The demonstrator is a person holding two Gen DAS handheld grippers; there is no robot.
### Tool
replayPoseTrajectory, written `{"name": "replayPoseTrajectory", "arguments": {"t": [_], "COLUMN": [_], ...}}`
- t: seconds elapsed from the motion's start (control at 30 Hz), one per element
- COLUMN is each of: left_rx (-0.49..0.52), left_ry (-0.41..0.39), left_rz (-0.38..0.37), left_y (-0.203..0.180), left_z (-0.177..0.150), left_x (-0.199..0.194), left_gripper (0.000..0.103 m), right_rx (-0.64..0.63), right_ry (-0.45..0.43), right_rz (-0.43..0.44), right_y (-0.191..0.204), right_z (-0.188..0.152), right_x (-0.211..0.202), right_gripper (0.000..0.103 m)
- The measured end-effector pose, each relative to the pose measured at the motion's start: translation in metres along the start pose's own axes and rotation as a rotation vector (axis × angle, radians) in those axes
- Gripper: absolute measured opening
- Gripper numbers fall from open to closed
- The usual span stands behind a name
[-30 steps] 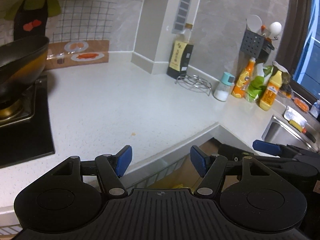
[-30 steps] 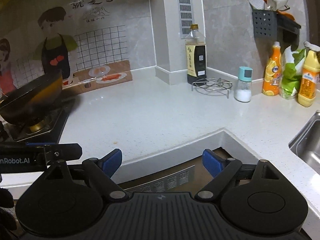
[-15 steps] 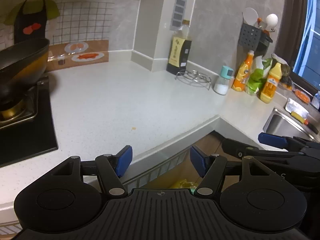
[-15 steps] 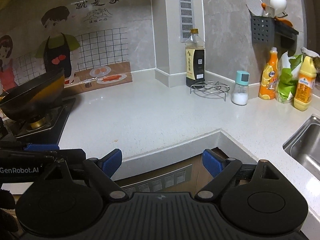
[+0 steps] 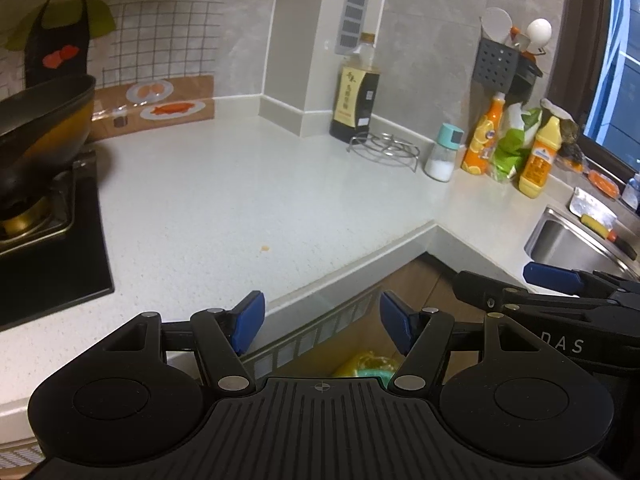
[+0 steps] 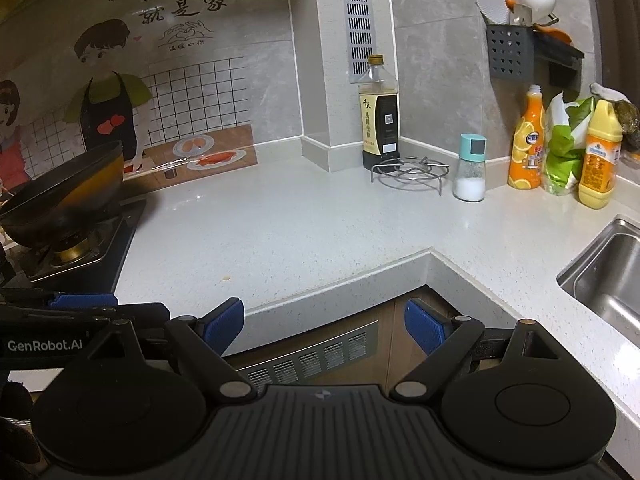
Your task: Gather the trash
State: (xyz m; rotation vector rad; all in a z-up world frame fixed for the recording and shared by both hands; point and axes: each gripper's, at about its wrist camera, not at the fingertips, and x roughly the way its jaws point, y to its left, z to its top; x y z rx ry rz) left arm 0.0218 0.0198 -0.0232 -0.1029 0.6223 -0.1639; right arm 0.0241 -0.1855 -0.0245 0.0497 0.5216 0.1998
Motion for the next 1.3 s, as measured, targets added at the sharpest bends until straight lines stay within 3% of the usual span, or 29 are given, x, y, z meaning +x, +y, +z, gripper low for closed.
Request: {"name": "replayPoseTrajectory", "arguments": {"t": [0.67, 0.73, 0.8, 0.83, 0.97, 1.1, 1.17, 1.23, 1.3], "left_rx": [-0.003, 0.007, 0.021, 0.030, -0.009, 0.020, 0.056, 0.045, 0.040], "left_ry": [0.025, 0.029, 0.031, 0.033, 0.011, -0.006, -0.020, -0.027, -0.036], "left_rz": [-0.002, -0.007, -0.011, -0.006, 0.020, 0.184, 0.186, 0.158, 0.181], "left_y": [0.004, 0.005, 0.006, 0.006, 0.012, 0.012, 0.016, 0.027, 0.037], "left_z": [-0.001, 0.000, 0.002, 0.003, 0.009, 0.018, 0.023, 0.029, 0.035], "left_x": [0.001, 0.003, 0.005, 0.007, 0.014, 0.028, 0.037, 0.044, 0.052], "left_gripper": [0.068, 0.058, 0.035, 0.015, 0.013, 0.012, 0.013, 0.015, 0.016], "right_rx": [0.021, 0.022, 0.021, 0.021, -0.011, -0.082, -0.118, -0.132, -0.126], "right_ry": [0.012, 0.014, 0.016, 0.016, -0.012, -0.100, -0.115, -0.083, -0.047], "right_rz": [-0.002, 0.001, 0.002, 0.006, 0.029, 0.058, 0.040, -0.019, -0.067], "right_y": [-0.002, -0.002, -0.001, -0.002, -0.004, -0.024, -0.040, -0.057, -0.075], "right_z": [-0.005, -0.004, -0.003, -0.003, 0.003, 0.025, 0.043, 0.065, 0.086], "right_x": [0.001, 0.004, 0.006, 0.007, 0.015, 0.037, 0.066, 0.104, 0.147], "right_gripper": [0.088, 0.089, 0.089, 0.089, 0.088, 0.091, 0.093, 0.094, 0.094]}}
